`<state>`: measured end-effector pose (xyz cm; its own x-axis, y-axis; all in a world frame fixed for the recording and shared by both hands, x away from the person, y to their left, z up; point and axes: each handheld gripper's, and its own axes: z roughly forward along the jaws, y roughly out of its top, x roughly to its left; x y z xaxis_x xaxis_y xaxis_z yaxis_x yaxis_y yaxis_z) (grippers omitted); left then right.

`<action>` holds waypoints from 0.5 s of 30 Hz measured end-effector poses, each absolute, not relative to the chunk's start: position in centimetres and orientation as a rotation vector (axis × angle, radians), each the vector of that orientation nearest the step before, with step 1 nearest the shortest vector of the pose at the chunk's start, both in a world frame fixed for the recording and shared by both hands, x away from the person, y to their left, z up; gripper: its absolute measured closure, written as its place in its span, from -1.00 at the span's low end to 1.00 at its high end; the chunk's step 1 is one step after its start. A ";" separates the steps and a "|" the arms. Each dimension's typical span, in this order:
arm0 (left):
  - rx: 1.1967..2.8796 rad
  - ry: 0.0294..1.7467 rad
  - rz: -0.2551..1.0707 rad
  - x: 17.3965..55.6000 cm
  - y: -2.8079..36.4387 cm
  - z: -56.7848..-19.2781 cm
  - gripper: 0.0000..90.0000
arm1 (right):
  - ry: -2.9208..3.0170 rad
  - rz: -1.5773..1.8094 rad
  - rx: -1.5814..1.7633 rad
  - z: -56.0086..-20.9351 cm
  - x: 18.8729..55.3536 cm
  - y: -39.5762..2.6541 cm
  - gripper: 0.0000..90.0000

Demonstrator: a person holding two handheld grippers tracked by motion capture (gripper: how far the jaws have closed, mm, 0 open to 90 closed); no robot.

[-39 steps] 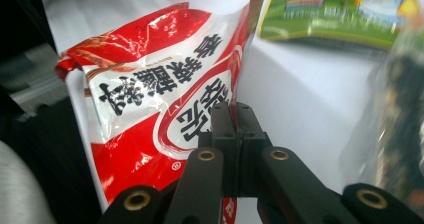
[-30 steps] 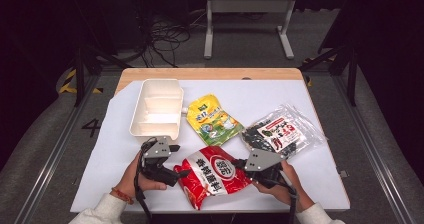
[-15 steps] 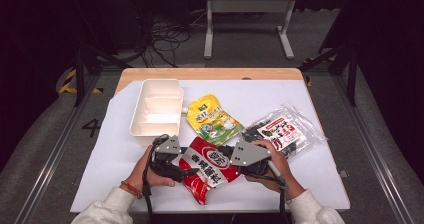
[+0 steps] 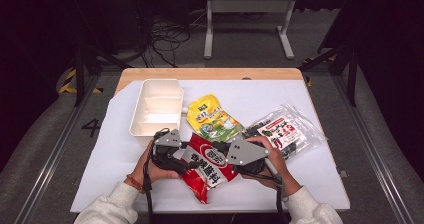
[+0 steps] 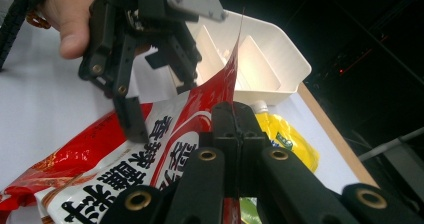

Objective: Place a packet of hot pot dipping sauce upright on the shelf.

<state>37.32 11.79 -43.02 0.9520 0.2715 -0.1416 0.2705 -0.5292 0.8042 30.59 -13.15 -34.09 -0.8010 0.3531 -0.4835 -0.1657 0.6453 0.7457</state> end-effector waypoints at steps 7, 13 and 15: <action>2.146 0.304 0.022 36.8 11.6 -42.9 0.54 | 2.227 1.117 0.145 -33.6 30.6 -13.2 1.00; 2.117 0.323 0.066 36.1 11.8 -42.7 0.99 | 2.211 1.132 0.189 -33.6 30.6 -13.5 1.00; 2.095 0.355 0.067 36.1 12.1 -42.7 0.99 | 2.202 1.140 0.214 -33.6 30.5 -13.8 0.95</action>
<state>36.06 12.13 -42.72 0.9559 0.2781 -0.0947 0.2248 -0.4845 0.8454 30.54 -13.76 -33.61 -0.7811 0.4147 -0.4668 -0.1419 0.6102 0.7794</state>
